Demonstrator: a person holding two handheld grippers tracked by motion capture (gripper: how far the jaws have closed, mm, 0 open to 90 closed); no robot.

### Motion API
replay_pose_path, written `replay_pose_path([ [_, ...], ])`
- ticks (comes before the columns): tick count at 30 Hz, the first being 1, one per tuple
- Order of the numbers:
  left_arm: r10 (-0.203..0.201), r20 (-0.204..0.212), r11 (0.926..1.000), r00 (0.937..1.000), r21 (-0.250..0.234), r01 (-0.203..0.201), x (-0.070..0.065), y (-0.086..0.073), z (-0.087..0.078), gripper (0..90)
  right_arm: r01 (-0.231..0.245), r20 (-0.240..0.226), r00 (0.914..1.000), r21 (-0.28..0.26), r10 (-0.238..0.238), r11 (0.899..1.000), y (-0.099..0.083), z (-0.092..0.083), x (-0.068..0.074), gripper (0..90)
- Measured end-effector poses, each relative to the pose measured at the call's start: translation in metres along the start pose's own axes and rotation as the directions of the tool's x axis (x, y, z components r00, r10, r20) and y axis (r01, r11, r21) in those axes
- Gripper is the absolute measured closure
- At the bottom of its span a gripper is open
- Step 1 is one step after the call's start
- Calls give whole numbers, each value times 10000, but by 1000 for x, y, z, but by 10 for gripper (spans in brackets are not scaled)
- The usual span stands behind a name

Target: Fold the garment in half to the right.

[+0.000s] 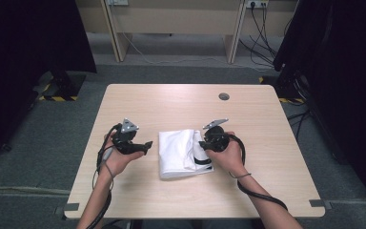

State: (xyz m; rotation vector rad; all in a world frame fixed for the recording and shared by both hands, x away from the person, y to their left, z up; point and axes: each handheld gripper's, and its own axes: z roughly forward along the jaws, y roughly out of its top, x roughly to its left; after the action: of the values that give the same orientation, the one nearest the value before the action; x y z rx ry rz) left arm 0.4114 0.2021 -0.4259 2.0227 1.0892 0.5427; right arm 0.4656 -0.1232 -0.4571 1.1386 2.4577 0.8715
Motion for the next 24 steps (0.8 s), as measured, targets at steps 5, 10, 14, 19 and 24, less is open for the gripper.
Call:
replay_pose_path([
  [5,-106,-162,9998,9998,-163,103,2,-8,-8,230,-113,-740,9972,-589,69,9982,-3,-21,3,595],
  [10,-120,-170,9998,9998,-175,117,1,-15,-12,230,310,-1864,9814,-772,-450,9965,-9,-41,21,532],
  [14,-180,-145,9997,9997,-149,178,-1,-21,-13,230,717,-2396,9671,-663,-857,9952,-15,-43,39,471],
  [19,-103,-165,9998,9998,-149,101,-3,-22,-14,230,1175,-2518,9592,-599,-1289,9913,-16,-40,58,407],
  [24,-31,-110,9999,9999,-165,29,-6,-21,-13,230,1514,-2092,9659,-223,-1527,9882,-14,-30,65,485],
])
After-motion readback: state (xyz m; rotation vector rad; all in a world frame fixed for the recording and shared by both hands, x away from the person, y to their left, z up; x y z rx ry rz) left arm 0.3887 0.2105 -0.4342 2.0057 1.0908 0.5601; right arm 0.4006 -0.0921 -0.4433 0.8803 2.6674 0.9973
